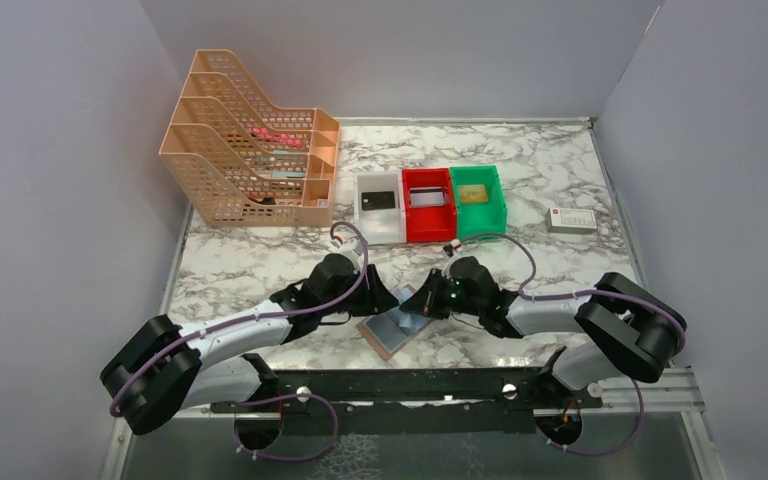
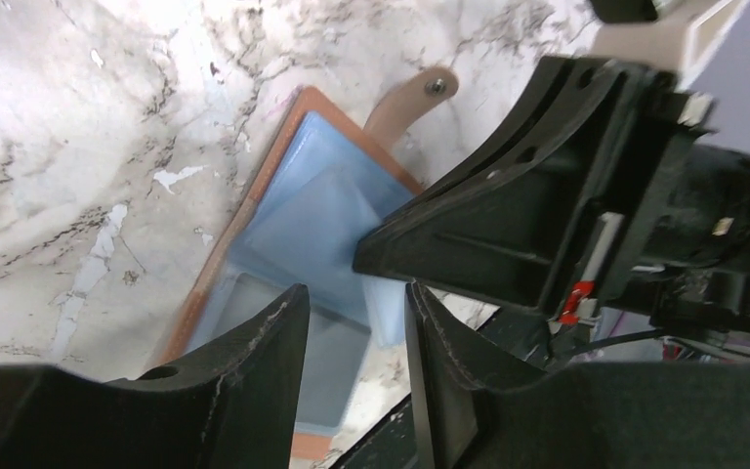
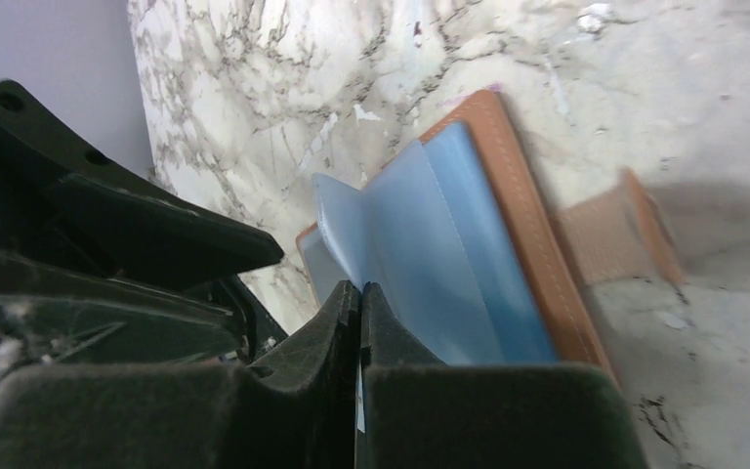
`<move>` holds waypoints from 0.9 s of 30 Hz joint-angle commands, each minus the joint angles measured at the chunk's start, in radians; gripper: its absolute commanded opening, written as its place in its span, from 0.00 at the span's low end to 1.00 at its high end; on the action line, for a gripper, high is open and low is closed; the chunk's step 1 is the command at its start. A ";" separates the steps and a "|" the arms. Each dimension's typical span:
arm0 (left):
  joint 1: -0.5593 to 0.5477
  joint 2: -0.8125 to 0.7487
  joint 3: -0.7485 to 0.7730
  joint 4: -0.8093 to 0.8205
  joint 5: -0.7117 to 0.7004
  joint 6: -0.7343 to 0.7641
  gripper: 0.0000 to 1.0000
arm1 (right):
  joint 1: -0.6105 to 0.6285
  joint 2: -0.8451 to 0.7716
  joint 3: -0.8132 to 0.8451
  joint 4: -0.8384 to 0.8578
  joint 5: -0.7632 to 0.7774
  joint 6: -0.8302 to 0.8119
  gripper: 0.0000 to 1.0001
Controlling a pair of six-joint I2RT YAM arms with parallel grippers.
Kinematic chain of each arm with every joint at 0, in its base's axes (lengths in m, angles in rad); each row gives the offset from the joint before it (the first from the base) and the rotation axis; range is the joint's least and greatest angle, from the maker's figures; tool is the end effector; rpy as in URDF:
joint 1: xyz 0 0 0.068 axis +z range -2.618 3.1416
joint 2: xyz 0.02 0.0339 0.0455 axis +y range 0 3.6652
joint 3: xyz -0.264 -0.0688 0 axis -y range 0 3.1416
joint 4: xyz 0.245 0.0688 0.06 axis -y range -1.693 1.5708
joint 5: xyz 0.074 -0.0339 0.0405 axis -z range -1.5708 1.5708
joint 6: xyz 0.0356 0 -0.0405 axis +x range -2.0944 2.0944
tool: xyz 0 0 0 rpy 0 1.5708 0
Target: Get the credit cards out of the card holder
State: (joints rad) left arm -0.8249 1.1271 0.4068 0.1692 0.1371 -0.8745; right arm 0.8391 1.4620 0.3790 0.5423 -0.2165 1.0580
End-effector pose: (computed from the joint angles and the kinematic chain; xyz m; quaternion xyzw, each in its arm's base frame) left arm 0.1481 -0.1674 0.1782 0.0118 0.8713 -0.4052 0.2765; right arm 0.1630 0.1929 0.1316 0.0416 0.8658 0.4527 0.2090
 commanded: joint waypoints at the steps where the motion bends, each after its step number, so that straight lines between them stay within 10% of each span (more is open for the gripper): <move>1: -0.006 0.067 0.034 0.046 0.094 0.032 0.42 | -0.018 -0.047 -0.002 -0.084 0.064 -0.014 0.09; 14: -0.050 0.315 0.151 0.072 0.153 0.066 0.38 | -0.022 -0.221 0.112 -0.571 0.379 -0.145 0.39; 27: -0.090 0.512 0.283 0.075 0.204 0.086 0.38 | -0.021 -0.419 0.085 -0.606 0.303 -0.179 0.35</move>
State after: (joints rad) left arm -0.8925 1.5940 0.6449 0.2386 0.3069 -0.8104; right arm 0.8207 1.0676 0.4713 -0.0620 0.1173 0.9100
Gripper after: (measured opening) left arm 0.386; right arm 0.363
